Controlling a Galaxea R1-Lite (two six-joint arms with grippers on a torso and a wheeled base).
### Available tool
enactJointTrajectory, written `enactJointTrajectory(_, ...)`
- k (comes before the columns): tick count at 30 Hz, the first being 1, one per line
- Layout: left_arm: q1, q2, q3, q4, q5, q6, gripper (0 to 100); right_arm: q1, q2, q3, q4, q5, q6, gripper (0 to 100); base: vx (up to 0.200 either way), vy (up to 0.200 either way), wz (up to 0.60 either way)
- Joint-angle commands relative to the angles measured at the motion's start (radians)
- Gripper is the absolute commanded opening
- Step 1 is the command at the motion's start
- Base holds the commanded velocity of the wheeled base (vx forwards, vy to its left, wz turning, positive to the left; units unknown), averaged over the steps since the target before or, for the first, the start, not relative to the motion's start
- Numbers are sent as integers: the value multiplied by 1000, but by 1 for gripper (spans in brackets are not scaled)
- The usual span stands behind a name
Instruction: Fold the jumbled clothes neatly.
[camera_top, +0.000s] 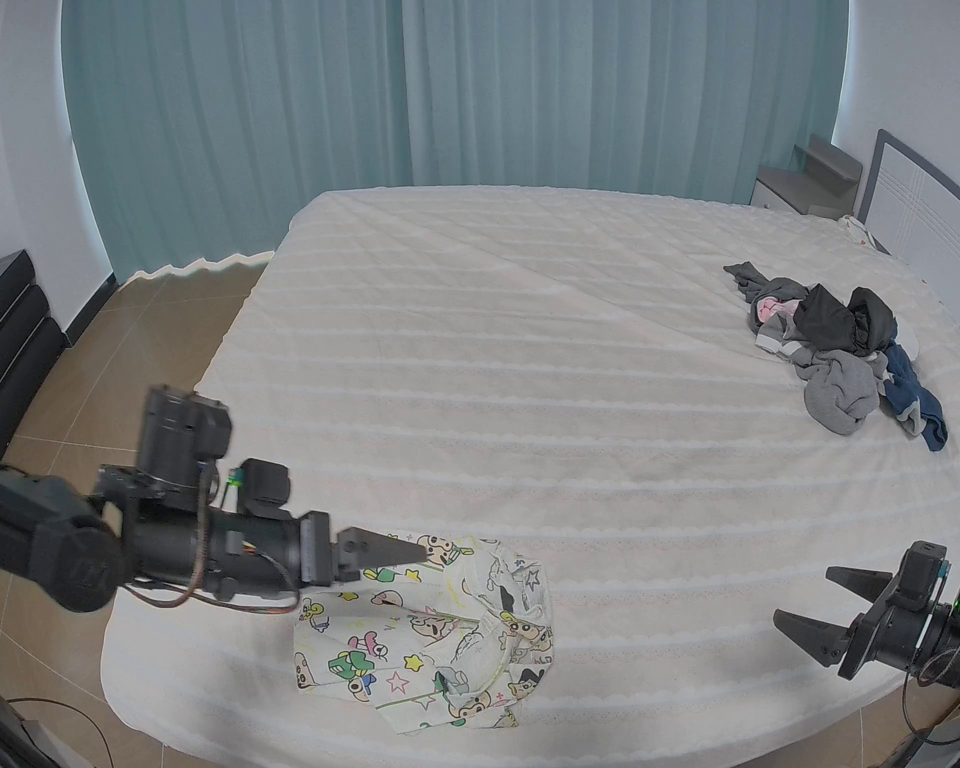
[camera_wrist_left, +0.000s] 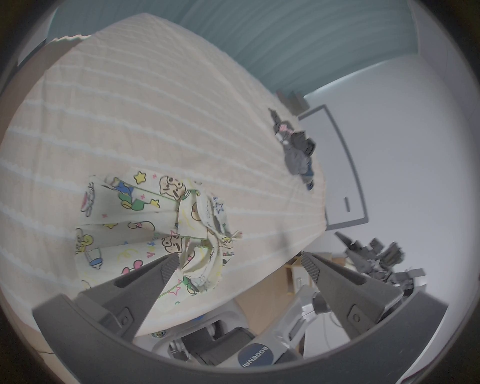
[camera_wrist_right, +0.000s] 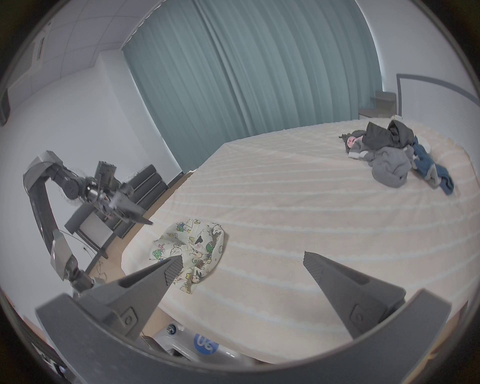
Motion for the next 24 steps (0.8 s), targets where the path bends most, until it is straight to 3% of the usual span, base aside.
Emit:
enactJointTrajectory(1, 664, -1117, 507, -134, -481, -86, 100, -143, -411, -73, 329, 95, -356, 100, 0, 0, 0)
enactJointTrajectory(9, 666, -1106, 510, -98, -480, -77, 100, -140, -402, -73, 330, 144, -347, 100, 0, 0, 0)
enactJointTrajectory(14, 669, -1106, 507, -98, -480, -76, 100, -122, -328, -120, 337, 274, -234, 100, 0, 0, 0)
enactJointTrajectory(19, 674, -1101, 502, -98, -480, -76, 100, -67, -127, -258, 335, 274, -137, 100, 0, 0, 0)
enactJointTrajectory(21, 680, -1066, 503, -97, -480, -76, 100, 35, 13, -339, 332, 268, -100, 100, 0, 0, 0)
enactJointTrajectory(24, 693, -1008, 502, -98, -478, -74, 100, 91, 158, -413, 326, 231, -73, 100, 0, 0, 0)
